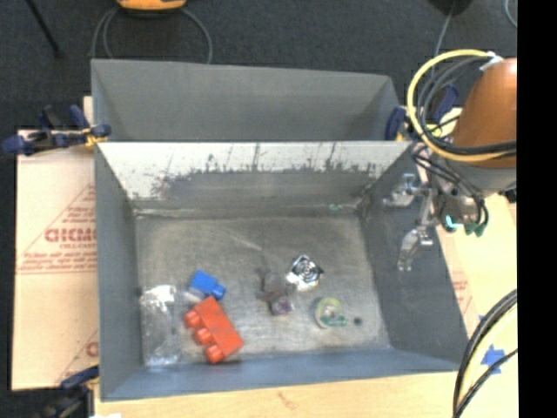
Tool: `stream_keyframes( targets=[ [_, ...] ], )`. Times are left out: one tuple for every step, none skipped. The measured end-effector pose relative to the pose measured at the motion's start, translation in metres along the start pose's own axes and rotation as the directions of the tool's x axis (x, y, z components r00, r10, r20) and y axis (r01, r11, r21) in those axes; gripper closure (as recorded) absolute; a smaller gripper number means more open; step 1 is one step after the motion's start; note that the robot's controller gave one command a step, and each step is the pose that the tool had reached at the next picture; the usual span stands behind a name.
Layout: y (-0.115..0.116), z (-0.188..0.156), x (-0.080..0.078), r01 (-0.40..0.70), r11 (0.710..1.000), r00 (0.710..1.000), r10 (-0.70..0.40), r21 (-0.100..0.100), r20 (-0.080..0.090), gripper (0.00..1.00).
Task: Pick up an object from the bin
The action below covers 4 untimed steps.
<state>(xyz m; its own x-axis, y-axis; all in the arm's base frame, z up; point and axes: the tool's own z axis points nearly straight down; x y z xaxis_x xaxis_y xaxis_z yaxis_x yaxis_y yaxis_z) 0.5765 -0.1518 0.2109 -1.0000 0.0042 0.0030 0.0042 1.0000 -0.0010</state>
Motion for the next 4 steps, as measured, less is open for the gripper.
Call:
stream_keyframes(
  targets=[
    [0.084, 0.102, 0.042, 0.173, 0.985, 0.985, -0.173, -0.004, -0.001, 0.00],
    [0.111, 0.130, 0.039, 0.530, 0.848, 0.848, -0.530, 0.017, 0.009, 0.00],
    [0.114, 0.127, 0.037, 0.534, 0.845, 0.845, -0.534, 0.019, 0.019, 1.00],
    [0.107, 0.014, 0.042, 0.531, 0.847, 0.847, -0.531, 0.008, 0.011, 1.00]
  ],
)
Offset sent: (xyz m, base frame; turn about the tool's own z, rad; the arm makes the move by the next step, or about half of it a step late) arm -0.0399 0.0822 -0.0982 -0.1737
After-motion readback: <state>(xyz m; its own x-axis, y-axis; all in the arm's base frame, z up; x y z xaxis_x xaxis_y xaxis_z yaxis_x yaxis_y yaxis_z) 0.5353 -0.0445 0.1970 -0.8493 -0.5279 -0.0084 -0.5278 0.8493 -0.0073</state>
